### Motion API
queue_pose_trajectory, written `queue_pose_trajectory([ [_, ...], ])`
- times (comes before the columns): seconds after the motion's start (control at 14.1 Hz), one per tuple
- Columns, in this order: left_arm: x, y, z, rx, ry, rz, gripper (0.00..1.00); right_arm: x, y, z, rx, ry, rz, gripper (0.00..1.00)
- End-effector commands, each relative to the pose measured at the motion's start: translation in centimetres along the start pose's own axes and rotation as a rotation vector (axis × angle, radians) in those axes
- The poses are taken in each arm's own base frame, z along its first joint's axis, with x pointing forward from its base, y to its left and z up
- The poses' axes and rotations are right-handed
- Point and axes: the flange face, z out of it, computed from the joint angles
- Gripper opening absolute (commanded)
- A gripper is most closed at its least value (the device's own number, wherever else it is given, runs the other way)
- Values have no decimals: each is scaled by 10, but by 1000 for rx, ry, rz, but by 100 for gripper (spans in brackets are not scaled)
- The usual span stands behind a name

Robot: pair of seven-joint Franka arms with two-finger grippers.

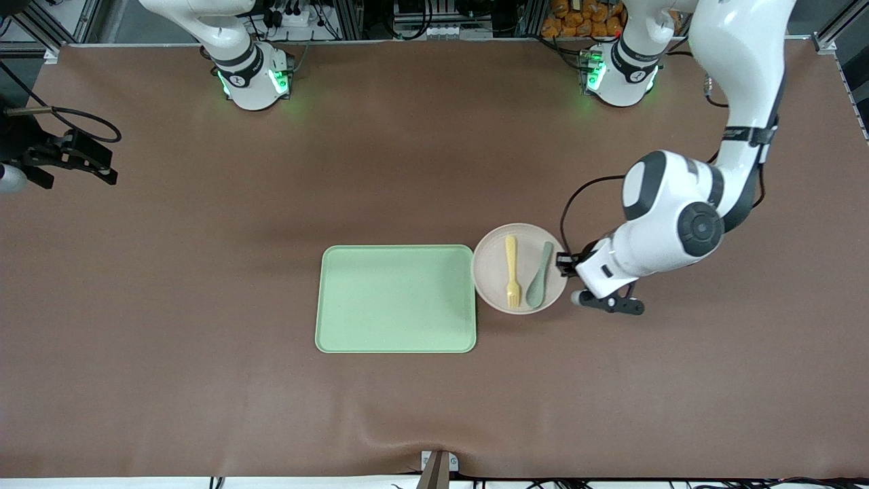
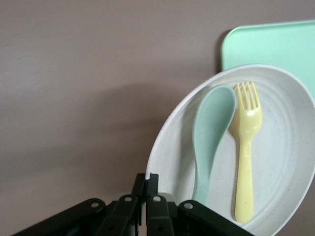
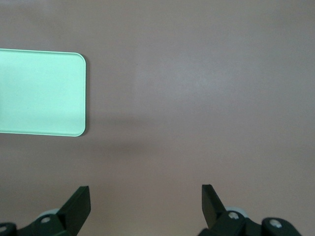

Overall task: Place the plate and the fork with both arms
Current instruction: 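Slide the plate with the left gripper onto the green tray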

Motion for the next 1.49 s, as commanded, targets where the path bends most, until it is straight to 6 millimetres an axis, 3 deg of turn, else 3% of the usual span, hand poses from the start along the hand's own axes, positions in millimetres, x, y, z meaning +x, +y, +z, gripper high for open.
queue_pose_trajectory([
  [0.0,27,37,18,-21,5,-81,0,0,2,-2,10,-2,12,100],
  [0.28,33,88,50,-36,13,-126,0,1,2,-2,10,-2,13,100],
  [0.5,34,107,72,-53,61,-129,0,1,2,-1,10,-5,10,100],
  [0.99,34,125,132,-76,117,-107,0,1,5,-1,10,-3,15,100],
  [1.42,28,138,155,-83,111,-106,0,1,5,0,16,-6,16,100],
])
